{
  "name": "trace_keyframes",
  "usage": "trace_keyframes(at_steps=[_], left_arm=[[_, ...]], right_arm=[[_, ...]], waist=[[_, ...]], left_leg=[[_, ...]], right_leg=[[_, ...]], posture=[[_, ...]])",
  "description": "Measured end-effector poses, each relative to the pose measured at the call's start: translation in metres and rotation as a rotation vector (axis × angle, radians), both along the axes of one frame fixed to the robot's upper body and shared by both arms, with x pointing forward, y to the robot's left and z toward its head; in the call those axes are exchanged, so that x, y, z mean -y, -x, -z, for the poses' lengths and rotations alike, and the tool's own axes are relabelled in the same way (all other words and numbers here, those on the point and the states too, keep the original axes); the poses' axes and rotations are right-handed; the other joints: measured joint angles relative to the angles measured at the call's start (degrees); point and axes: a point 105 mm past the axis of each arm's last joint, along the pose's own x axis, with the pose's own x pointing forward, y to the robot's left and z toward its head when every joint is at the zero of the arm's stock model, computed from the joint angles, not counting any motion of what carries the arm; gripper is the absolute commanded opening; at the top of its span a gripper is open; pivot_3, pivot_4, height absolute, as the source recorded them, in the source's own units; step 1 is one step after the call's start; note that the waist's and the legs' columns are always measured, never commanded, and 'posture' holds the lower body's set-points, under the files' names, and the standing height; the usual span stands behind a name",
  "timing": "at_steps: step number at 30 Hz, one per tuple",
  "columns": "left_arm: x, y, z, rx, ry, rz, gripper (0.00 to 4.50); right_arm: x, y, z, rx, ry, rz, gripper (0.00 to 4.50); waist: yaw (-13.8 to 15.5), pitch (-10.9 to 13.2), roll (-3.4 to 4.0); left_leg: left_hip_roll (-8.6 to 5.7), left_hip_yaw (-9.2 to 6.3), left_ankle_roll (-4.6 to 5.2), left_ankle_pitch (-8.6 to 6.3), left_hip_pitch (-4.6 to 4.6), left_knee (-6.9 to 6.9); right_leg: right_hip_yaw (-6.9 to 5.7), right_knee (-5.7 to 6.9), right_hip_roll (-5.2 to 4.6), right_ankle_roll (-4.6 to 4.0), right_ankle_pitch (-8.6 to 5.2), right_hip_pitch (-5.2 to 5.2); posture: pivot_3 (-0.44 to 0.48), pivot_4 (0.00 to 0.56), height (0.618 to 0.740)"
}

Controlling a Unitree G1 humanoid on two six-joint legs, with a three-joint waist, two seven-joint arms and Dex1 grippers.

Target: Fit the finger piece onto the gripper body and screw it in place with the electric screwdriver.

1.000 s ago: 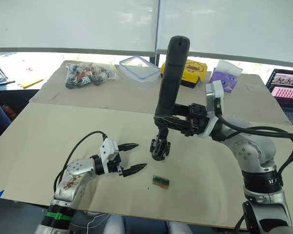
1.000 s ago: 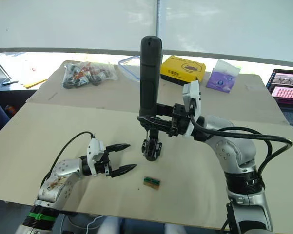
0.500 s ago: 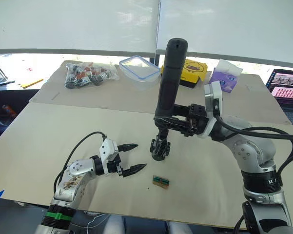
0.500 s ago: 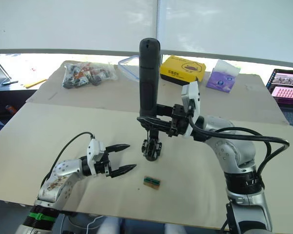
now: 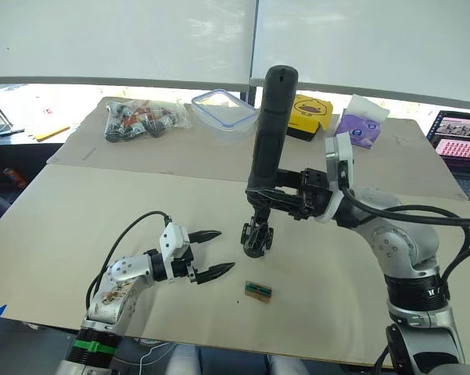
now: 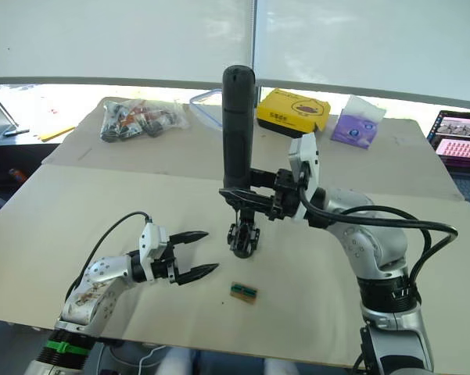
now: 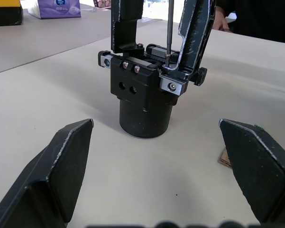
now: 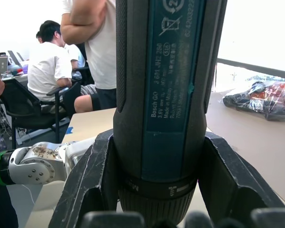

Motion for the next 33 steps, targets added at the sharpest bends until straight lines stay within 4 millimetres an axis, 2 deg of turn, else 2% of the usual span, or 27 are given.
trace_keyframes(at_steps=[11, 27, 33], left_arm=[[0.004, 0.0, 0.002, 0.0, -0.002, 0.005, 4.5], [0.04, -0.031, 0.017, -0.038, -0.094, 0.051, 4.5], [0.053, -0.037, 0.013, -0.03, -0.096, 0.081, 4.5]], right_arm=[[0.001, 0.001, 0.002, 0.018, 0.002, 0.001, 1.93], [-0.001, 0.004, 0.004, 0.046, 0.004, -0.006, 1.93], [-0.001, 0.005, 0.004, 0.048, 0.005, -0.01, 1.93]], waist=[[0.04, 0.0, 0.0], [0.21, 0.0, 0.0], [0.15, 0.0, 0.0]], left_leg=[[0.0, 0.0, 0.0, 0.0, 0.0, 0.0], [0.0, -0.02, 0.0, 0.0, 0.0, 0.0], [0.0, -0.02, 0.0, 0.0, -0.01, 0.0]], right_leg=[[0.0, -0.01, 0.0, 0.0, 0.0, 0.0], [-0.01, -0.01, 0.03, 0.29, 0.15, 0.01], [-0.02, 0.0, 0.03, 0.32, 0.17, 0.01]], posture=[[0.0, 0.15, 0.74], [0.0, 0.15, 0.74], [0.0, 0.15, 0.74]])
